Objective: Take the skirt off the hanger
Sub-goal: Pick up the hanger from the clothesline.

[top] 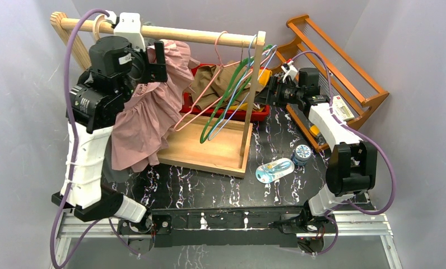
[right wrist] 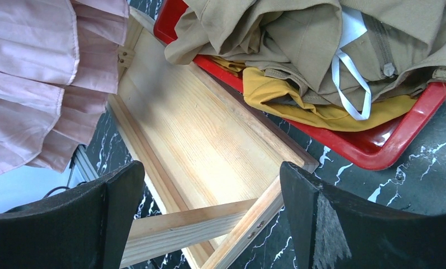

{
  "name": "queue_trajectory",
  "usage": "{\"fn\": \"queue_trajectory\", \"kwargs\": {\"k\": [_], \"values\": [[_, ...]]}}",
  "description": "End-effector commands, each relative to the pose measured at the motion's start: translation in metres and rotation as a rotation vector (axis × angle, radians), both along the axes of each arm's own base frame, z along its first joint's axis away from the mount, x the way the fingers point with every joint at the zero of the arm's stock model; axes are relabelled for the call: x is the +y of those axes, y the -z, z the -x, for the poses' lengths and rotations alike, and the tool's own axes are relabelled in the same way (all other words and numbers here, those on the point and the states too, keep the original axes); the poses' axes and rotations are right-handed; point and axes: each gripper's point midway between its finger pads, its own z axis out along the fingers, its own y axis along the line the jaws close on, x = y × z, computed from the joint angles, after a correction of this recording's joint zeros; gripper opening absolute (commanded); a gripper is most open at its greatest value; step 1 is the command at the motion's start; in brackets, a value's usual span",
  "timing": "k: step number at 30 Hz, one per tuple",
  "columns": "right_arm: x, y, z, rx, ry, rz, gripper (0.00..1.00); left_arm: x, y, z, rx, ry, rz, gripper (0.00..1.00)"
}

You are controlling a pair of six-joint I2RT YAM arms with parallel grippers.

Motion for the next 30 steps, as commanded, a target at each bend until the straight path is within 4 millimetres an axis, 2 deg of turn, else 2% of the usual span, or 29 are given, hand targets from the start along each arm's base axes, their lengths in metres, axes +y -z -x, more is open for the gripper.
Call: {"fn": "queue_trajectory", "kwargs": {"k": [1, 3, 8, 12, 19, 22, 25, 30], "values": [[0.004, -0.014, -0.004, -0.05, -0.036, -0.024, 0.98, 0.03, -0.048, 0.025, -0.146, -0.067, 0.002, 0.98], [0.004, -0.014, -0.005, -0.051, -0.035, -0.024, 0.98, 0.03, -0.043, 0.02, -0.134, -0.081, -0.017, 0.98], [0.003, -0.015, -0.004, -0.054, -0.029, -0.018, 0.98, 0.032, -0.015, 0.002, -0.045, -0.133, -0.054, 0.98], [0.001, -0.016, -0.002, -0.059, -0.023, -0.009, 0.98, 0.038, -0.005, -0.007, -0.017, -0.141, -0.033, 0.96], [0.001, -0.019, 0.0, -0.068, -0.026, -0.011, 0.98, 0.048, 0.026, -0.021, 0.064, -0.132, 0.044, 0.75], [0.001, -0.021, 0.0, -0.073, -0.026, -0.01, 0.98, 0.045, 0.024, -0.022, 0.048, -0.113, 0.067, 0.61], [0.0, -0.022, 0.0, -0.074, -0.025, -0.011, 0.98, 0.043, 0.014, -0.023, 0.008, -0.1, 0.083, 0.52], [0.0, -0.021, 0.0, -0.07, -0.024, -0.009, 0.98, 0.033, 0.007, -0.028, -0.05, -0.047, 0.103, 0.43]]}}
